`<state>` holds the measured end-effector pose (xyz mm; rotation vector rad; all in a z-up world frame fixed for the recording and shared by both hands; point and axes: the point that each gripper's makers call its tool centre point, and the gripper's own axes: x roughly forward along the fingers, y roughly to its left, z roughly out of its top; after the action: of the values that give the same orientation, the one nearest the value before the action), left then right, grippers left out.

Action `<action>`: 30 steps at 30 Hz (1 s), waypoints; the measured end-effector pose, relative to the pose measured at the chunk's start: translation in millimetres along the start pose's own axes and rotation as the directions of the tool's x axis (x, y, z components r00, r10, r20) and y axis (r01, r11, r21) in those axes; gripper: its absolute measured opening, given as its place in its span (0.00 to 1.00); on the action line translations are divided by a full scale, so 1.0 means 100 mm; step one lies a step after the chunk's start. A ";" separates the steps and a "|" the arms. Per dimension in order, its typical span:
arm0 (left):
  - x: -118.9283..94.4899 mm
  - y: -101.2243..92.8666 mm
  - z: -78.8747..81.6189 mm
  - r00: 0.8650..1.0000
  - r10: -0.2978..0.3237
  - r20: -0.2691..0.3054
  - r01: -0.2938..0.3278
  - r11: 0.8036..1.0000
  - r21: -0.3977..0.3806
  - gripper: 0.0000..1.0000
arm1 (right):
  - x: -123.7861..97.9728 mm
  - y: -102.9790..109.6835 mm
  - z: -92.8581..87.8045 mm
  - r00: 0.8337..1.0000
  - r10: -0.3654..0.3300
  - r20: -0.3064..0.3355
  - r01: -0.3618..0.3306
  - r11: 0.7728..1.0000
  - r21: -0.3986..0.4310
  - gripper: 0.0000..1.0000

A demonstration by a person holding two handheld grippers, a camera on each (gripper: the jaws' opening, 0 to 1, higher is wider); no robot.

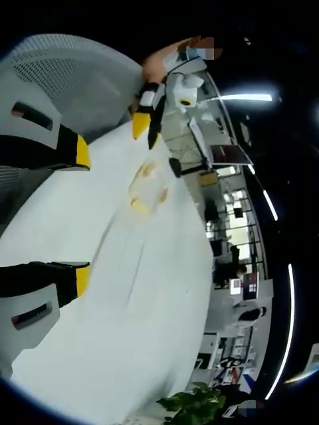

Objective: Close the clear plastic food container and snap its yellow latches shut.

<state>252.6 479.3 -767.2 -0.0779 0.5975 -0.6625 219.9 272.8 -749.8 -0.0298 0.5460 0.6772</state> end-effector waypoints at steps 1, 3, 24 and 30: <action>0.00 0.00 -0.01 1.000 0.001 -0.006 -0.001 1.000 0.000 0.67 | 0.00 0.01 0.00 1.000 0.005 0.001 -0.005 1.000 -0.003 0.54; -0.01 0.00 -0.01 1.000 -0.004 -0.005 0.004 1.000 -0.013 0.67 | -0.02 0.02 0.03 1.000 0.013 0.015 -0.013 1.000 0.000 0.54; -0.02 -0.08 0.06 0.999 -0.015 -0.035 0.017 0.999 0.037 0.66 | -0.10 -0.01 0.25 0.998 0.014 0.067 -0.015 1.000 0.010 0.50; -0.03 -0.04 0.09 0.999 -0.014 -0.035 0.015 0.999 0.042 0.61 | -0.13 -0.04 0.41 0.996 -0.002 0.093 0.001 1.000 0.010 0.49</action>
<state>253.6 477.0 -757.2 -0.0317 0.6166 -0.6912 233.1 269.6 -708.6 0.0111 0.4598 0.6709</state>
